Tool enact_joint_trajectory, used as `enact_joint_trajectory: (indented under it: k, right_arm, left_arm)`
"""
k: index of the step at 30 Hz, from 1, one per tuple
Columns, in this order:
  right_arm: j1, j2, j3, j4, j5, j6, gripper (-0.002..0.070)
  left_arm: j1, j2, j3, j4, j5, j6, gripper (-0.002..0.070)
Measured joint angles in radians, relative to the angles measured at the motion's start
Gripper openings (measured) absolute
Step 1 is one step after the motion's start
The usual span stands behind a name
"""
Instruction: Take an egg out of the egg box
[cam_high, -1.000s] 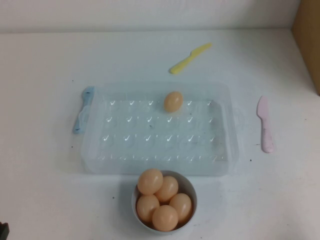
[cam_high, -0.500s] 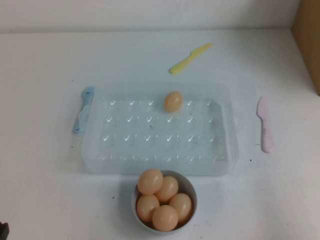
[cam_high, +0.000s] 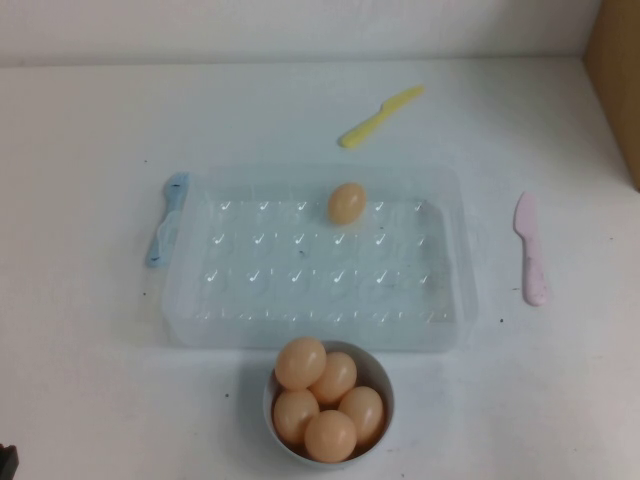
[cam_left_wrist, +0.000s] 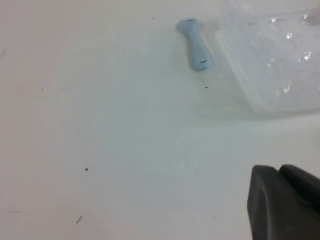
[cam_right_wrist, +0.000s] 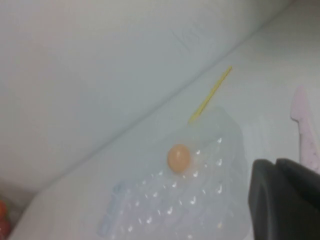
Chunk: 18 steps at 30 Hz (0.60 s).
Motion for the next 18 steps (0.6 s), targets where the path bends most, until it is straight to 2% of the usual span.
enact_joint_trajectory:
  k: [8, 13, 18]
  right_arm:
    - [0.000, 0.383, -0.353, -0.290, 0.222, -0.240, -0.0017]
    - [0.000, 0.627, -0.603, -0.448, 0.426, -0.276, -0.0017]
    - [0.000, 0.841, -0.806, -0.509, 0.600, -0.283, -0.0017]
  left_arm:
    - [0.000, 0.000, 0.000, 0.000, 0.000, 0.000, -0.0003]
    - [0.000, 0.000, 0.000, 0.000, 0.000, 0.000, -0.0003]
    - [0.000, 0.000, 0.000, 0.000, 0.000, 0.000, -0.0003]
